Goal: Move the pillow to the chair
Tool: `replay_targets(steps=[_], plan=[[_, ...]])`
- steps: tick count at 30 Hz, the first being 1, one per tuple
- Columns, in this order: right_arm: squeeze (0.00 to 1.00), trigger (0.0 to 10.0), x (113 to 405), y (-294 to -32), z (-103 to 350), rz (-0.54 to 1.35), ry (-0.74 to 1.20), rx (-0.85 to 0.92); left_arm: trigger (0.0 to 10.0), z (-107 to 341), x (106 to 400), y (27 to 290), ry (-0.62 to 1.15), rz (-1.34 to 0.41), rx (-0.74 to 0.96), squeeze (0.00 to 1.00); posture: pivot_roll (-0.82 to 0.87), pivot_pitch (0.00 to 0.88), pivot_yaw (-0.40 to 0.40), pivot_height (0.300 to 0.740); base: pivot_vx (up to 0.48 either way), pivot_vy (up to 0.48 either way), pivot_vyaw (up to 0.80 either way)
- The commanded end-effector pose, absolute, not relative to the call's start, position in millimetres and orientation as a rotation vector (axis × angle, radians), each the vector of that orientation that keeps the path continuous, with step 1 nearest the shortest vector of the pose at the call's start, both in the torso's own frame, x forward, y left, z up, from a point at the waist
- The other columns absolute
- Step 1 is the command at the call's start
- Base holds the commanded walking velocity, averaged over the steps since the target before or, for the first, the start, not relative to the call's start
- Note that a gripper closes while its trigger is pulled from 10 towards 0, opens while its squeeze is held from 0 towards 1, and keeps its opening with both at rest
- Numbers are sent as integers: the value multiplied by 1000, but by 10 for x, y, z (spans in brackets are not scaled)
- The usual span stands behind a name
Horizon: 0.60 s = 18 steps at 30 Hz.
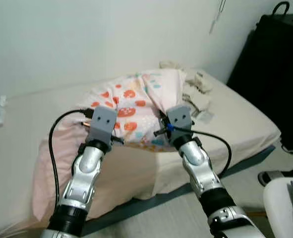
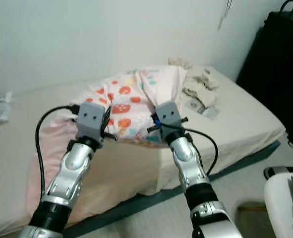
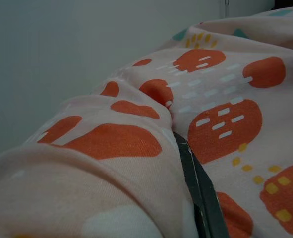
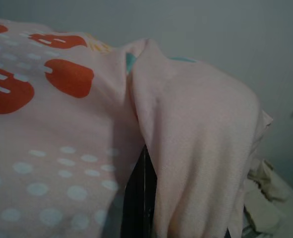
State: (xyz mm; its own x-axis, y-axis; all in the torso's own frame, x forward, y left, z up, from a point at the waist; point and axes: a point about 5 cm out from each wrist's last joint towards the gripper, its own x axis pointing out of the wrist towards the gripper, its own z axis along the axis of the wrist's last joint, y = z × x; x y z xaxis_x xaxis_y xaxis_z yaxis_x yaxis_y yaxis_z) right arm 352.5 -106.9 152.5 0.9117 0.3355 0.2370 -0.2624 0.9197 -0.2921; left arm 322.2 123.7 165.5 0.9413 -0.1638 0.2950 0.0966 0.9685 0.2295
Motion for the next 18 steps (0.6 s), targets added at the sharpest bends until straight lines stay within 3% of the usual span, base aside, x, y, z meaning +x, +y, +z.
replay_targets(steps=[1,12,18], plan=[[0,10000,3529,-1117,1549,291,-297,-255,10000,1823,3213,1305,-406,-103,225,0,-15,0,-56,740,0,0,0],[0,10000,3562,-1144,1537,274,-275,-267,10000,1838,3223,1350,-411,-79,218,0,-14,0,-61,740,0,0,0],[0,10000,3568,-1185,1371,243,-185,-279,10000,1580,3262,1459,-257,-8,86,0,-12,0,-63,740,0,0,0]])
